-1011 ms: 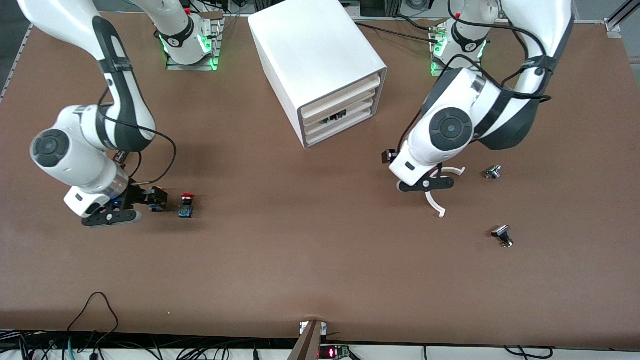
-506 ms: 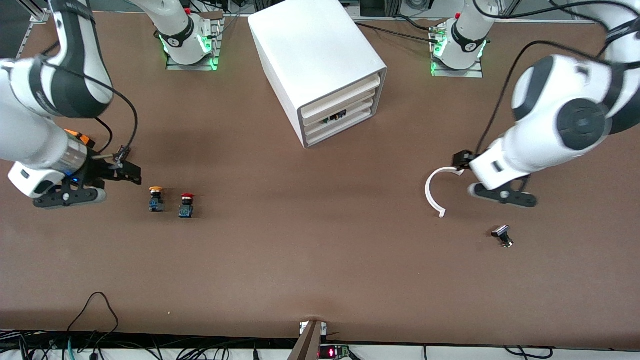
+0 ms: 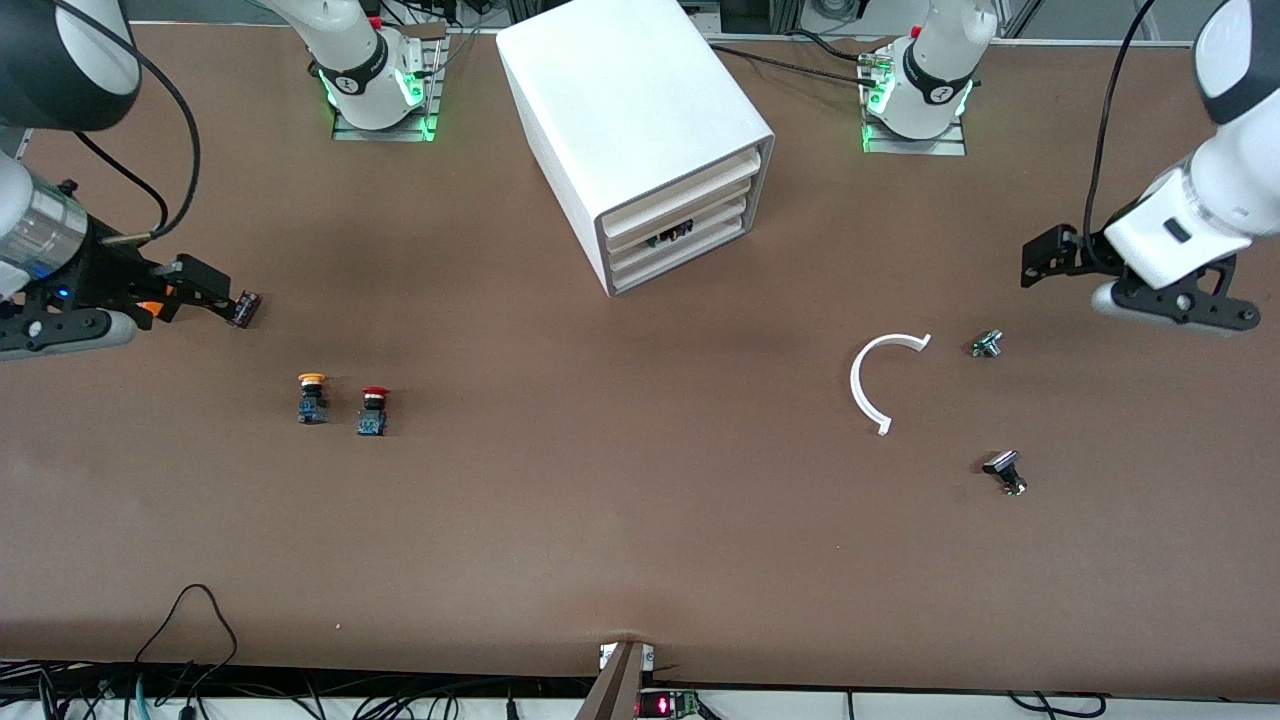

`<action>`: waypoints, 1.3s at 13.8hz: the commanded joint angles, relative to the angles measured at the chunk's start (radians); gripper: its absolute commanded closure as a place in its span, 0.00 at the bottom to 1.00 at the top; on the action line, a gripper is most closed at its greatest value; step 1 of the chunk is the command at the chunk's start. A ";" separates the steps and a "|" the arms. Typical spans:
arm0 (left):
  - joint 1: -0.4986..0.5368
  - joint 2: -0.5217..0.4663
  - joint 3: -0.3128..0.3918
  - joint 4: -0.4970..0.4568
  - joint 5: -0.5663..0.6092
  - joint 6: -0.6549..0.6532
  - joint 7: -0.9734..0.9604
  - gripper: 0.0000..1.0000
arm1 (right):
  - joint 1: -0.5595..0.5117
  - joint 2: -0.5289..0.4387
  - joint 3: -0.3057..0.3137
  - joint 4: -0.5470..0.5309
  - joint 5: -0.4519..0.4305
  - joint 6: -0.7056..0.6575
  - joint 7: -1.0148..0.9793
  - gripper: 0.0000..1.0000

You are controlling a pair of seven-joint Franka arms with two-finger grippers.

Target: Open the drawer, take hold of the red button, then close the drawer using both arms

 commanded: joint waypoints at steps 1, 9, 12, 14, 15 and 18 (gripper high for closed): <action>-0.020 -0.050 0.021 -0.047 -0.020 0.011 0.045 0.00 | 0.001 -0.010 0.001 0.025 0.005 -0.038 0.040 0.01; -0.023 -0.002 0.013 0.015 0.019 0.010 0.056 0.00 | -0.020 -0.096 0.043 0.026 -0.010 -0.112 0.152 0.01; -0.017 0.007 0.015 0.028 0.027 -0.006 0.042 0.00 | -0.216 -0.127 0.238 0.026 -0.010 -0.131 0.158 0.01; -0.017 0.012 0.011 0.046 0.035 -0.035 0.017 0.00 | -0.231 -0.140 0.259 0.026 -0.027 -0.161 0.169 0.01; -0.017 0.024 0.010 0.060 0.035 -0.042 0.017 0.00 | -0.231 -0.150 0.260 0.026 -0.042 -0.178 0.179 0.01; -0.032 0.080 0.001 0.147 0.035 -0.081 0.014 0.00 | -0.226 -0.182 0.271 0.015 -0.104 -0.207 0.195 0.01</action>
